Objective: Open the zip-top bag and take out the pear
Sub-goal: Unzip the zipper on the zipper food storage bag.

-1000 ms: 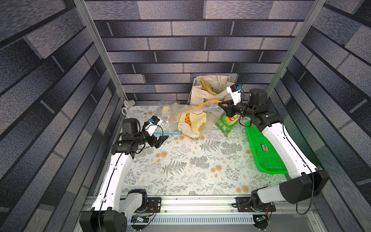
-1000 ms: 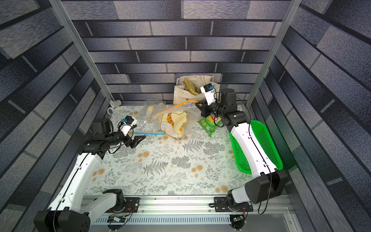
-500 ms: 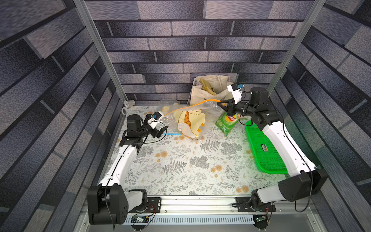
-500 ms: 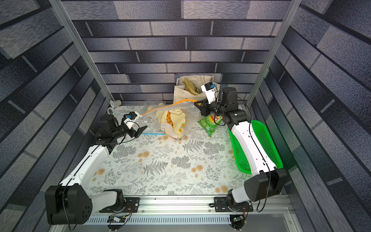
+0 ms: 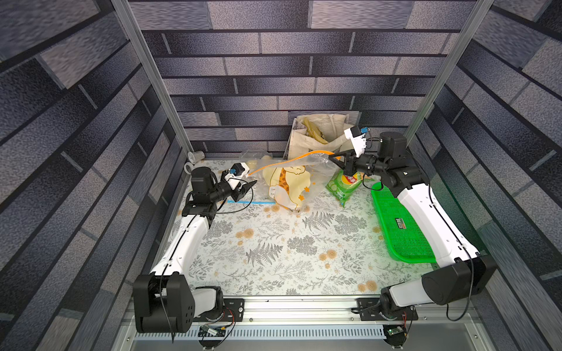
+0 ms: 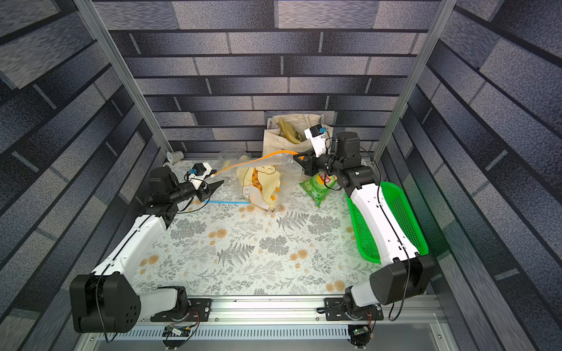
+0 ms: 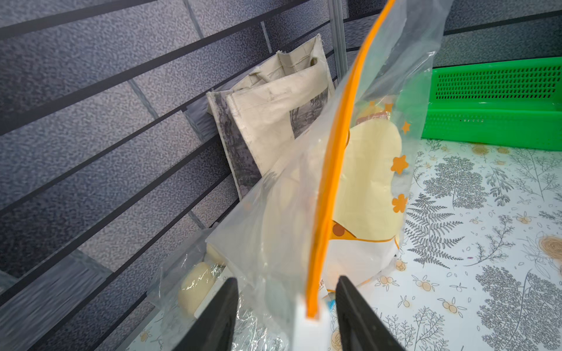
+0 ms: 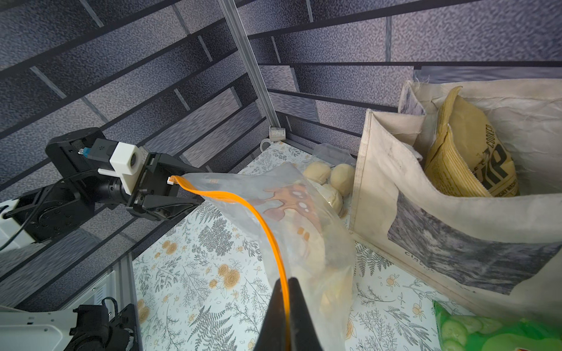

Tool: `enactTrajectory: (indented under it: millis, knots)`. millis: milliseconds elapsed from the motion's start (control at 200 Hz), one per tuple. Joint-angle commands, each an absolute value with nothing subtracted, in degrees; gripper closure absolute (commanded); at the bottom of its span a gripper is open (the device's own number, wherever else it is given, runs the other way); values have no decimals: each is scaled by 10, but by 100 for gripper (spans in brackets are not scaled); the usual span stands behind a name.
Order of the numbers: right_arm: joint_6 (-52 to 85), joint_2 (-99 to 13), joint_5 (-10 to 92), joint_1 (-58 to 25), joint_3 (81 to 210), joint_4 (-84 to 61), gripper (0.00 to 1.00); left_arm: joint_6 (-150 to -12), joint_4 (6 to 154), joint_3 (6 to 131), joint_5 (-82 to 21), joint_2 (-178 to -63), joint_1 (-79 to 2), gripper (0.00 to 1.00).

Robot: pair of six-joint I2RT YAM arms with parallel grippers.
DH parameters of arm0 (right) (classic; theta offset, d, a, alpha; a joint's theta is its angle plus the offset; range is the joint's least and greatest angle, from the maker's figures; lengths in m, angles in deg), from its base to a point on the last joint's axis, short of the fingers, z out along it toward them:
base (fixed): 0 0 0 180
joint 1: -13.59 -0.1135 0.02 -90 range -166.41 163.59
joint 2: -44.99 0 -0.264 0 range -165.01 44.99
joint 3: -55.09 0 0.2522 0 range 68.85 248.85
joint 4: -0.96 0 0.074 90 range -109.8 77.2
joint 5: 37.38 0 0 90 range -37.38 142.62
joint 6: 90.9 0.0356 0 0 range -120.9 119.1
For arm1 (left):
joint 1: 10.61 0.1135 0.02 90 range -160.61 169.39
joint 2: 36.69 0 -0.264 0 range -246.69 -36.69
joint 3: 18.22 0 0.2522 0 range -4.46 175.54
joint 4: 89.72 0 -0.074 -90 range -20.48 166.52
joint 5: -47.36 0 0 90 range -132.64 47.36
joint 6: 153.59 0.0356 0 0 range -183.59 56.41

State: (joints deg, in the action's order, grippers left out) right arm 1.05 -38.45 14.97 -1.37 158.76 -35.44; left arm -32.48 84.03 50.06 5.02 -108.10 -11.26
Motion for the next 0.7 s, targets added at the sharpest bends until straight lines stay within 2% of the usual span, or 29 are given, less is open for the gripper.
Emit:
enactTrajectory:
  millis: [0,200,436,626,696]
  knots:
    - [22,-378,138,-11,1600,-350,100,-306,815,520,65,-1059,-121,60]
    - [22,-373,137,-9,1595,-352,100,-314,833,515,37,-1051,-113,86]
    - [24,-362,134,3,1594,-353,100,-331,860,507,33,-1047,-109,87]
    - [22,-353,132,11,1586,-359,100,-360,871,529,64,-1038,-108,100]
    - [17,-351,135,12,1580,-363,94,-358,855,546,75,-1034,-111,100]
